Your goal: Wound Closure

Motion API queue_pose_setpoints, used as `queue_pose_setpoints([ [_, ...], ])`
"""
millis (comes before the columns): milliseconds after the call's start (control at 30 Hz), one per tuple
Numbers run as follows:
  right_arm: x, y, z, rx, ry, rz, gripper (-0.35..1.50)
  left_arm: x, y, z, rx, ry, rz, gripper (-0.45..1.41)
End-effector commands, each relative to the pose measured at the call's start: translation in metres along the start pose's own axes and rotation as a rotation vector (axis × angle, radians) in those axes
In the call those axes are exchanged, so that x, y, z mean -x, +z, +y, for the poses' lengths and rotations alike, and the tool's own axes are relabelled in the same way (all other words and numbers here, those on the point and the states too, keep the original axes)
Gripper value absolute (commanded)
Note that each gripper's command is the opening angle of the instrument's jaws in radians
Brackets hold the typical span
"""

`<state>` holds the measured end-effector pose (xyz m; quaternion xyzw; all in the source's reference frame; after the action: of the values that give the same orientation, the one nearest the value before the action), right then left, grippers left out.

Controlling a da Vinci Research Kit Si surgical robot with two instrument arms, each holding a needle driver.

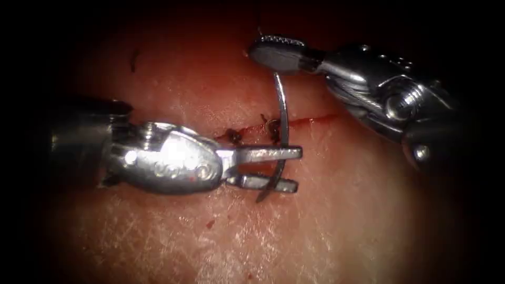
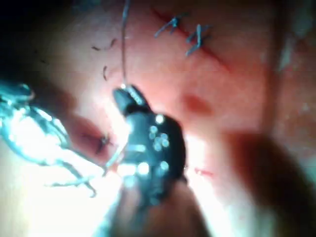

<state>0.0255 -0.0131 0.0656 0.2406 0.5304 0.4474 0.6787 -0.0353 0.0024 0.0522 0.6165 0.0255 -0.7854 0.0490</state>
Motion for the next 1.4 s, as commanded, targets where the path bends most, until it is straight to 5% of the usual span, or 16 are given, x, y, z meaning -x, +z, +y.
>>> queue_pose_setpoints([
  [33, 0.0006, 0.0008, 0.0, -0.003, 0.0, 0.0, -0.35, 0.0005, 0.0002, 0.0003, -0.001, 0.008, 0.006, -0.45],
  [267, 0.0006, 0.0009, -0.0001, -0.036, 0.0, -0.006, -0.35, 0.0005, -0.001, 0.0005, -0.011, 0.028, 0.023, -0.45],
  [300, 0.0005, 0.0011, -0.0001, -0.045, 0.0, -0.002, -0.25, 0.0005, -0.0011, 0.0005, -0.01, 0.027, 0.024, -0.45],
  [333, 0.0003, 0.0012, 0.0, -0.045, 0.002, 0.001, 0.14, 0.0005, -0.0012, 0.0005, -0.009, 0.027, 0.025, -0.45],
  [400, 0.0, 0.0015, 0.0001, -0.041, -0.043, 0.006, 0.51, 0.0005, -0.0013, 0.0004, -0.01, 0.027, 0.023, -0.45],
  [567, -0.0002, 0.0016, 0.0001, -0.042, -0.142, 0.007, 0.62, 0.001, -0.0015, 0.0005, -0.021, 0.03, 0.016, -0.45],
  [733, -0.0004, 0.0013, -0.0001, -0.069, -0.165, 0.002, 1.26, 0.0022, -0.0019, 0.0002, -0.021, 0.052, -0.012, -0.45],
  [1000, 0.0007, -0.0019, 0.0006, -0.168, 0.056, -0.042, 1.03, 0.0027, -0.0024, 0.0, -0.02, 0.202, -0.018, -0.45],
  [1400, 0.0032, -0.0013, 0.0018, -0.249, 0.223, -0.09, 1.03, 0.0033, -0.0014, 0.0013, -0.011, 0.498, -0.02, -0.45],
])
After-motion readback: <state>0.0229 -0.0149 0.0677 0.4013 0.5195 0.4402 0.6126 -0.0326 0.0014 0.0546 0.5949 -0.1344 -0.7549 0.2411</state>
